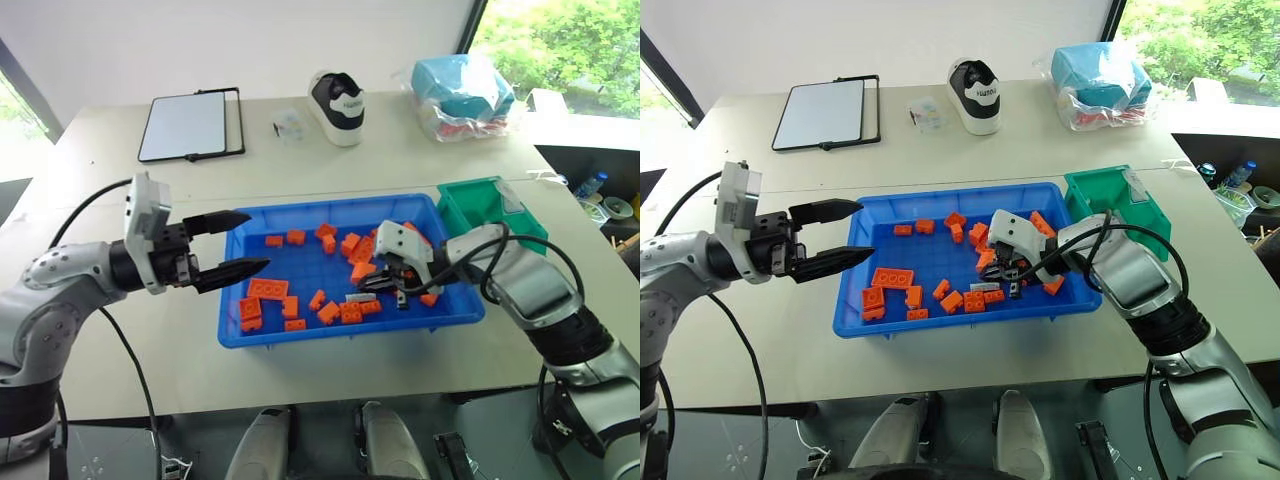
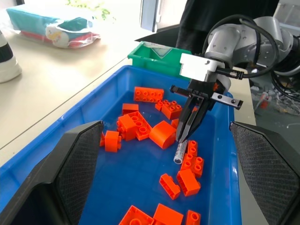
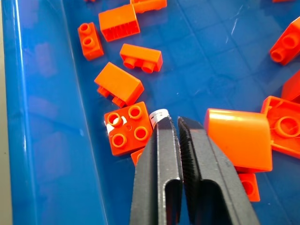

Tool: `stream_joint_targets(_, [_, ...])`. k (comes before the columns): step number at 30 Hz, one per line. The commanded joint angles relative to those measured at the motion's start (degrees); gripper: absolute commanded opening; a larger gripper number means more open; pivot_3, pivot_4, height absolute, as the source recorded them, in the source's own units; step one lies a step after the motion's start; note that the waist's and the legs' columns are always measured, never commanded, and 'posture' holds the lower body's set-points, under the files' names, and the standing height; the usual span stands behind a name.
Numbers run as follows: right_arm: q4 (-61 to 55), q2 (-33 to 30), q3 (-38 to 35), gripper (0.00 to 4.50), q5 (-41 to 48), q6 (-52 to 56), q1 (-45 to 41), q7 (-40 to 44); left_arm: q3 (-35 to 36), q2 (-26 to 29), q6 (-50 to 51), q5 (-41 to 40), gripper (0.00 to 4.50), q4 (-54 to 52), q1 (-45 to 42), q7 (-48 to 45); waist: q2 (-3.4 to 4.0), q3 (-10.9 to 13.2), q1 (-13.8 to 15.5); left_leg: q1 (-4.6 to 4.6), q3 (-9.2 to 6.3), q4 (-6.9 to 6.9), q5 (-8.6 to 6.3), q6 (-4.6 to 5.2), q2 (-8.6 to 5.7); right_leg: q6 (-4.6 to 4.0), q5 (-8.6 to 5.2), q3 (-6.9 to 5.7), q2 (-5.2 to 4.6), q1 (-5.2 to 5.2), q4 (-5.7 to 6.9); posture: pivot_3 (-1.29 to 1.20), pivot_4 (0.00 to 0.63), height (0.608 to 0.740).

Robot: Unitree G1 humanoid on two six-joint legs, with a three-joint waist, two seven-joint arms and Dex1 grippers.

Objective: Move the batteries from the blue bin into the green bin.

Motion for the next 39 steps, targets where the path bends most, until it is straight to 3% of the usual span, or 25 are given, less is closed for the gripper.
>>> stream_joint_targets(1, [-4.07,-0.52,-3.59,0.08,1.72,1.68,-0.72,-1.10,1.82,0.42,-0.48,-0.99,4.50,-1.62,-0.15,0.14,0.00,0.00,0.02,0.00,0.00,0.00,0.00,0.00,0.00,-0.01,0.00,0.00,0.00,0.00,0.00,0.00,0.150,0.731])
stream_joint_targets(4, [-6.18,-1.22,-3.84,0.08,2.36,3.24,0.77,-1.40,1.14,0.23,-0.63,-0.74,4.50,-0.99,-1.09,-0.01,0.00,0.00,0.02,0.00,0.00,0.00,0.00,0.00,0.00,-0.01,-0.01,0.00,0.00,0.00,0.00,0.00,0.150,0.731])
stream_joint_targets(7, [-7.95,-1.68,-3.40,1.30,2.23,3.68,2.30,-2.10,0.42,0.27,-0.90,-0.28,4.50,-0.03,-2.23,-0.71,0.00,0.00,0.04,0.00,0.00,0.00,0.00,0.00,0.00,-0.01,-0.01,0.00,-0.01,0.00,0.00,0.00,0.150,0.731])
stream_joint_targets(13, [-11.16,-1.95,-3.76,4.33,3.50,5.72,4.13,-3.15,0.02,0.50,-1.20,0.28,4.50,1.04,-3.08,-1.81,0.00,0.00,-0.07,0.00,0.01,0.00,0.00,0.00,0.00,-0.01,-0.01,0.00,-0.01,0.00,0.00,0.00,0.150,0.731])
stream_joint_targets(14, [-11.40,-1.95,-3.80,4.43,3.69,6.02,4.31,-3.30,0.00,0.52,-1.23,0.36,4.50,1.12,-3.11,-1.98,0.00,0.00,-0.07,0.00,0.01,0.00,0.00,0.00,0.00,-0.01,-0.01,0.00,-0.01,-0.01,0.00,0.00,0.150,0.731])
stream_joint_targets(24, [-14.04,-0.70,-4.36,4.43,4.69,6.84,4.84,-6.22,0.05,0.23,-1.32,0.74,4.50,0.87,-2.84,-2.22,-0.01,0.00,0.04,0.00,0.00,0.00,0.00,0.00,0.00,-0.01,-0.01,0.00,-0.02,0.00,0.00,0.00,0.150,0.731])
stream_joint_targets(27, [-13.88,-0.35,-4.06,3.25,4.79,6.84,4.38,-6.95,0.18,0.26,-1.35,0.81,4.50,0.81,-2.68,-2.14,-0.01,0.00,-0.04,0.00,0.00,0.00,0.00,0.00,0.00,-0.02,-0.01,0.00,-0.02,0.00,0.00,0.00,0.150,0.731])
stream_joint_targets(29, [-13.27,-0.33,-3.16,2.22,4.28,6.38,4.22,-7.24,0.21,0.21,-1.40,0.83,4.50,0.81,-2.70,-2.09,-0.01,0.00,0.01,0.00,0.00,0.00,0.00,0.00,0.00,-0.03,-0.02,0.00,-0.02,0.00,0.00,0.00,0.150,0.731])
stream_joint_targets(39, [-9.02,0.39,1.41,2.22,2.28,4.31,4.42,-6.91,0.09,-0.10,-1.90,1.47,4.50,1.45,-3.31,-2.23,-0.01,0.00,-0.01,0.00,0.00,0.00,0.00,0.00,0.00,-0.02,-0.01,0.00,-0.01,0.00,0.00,0.00,0.150,0.731])
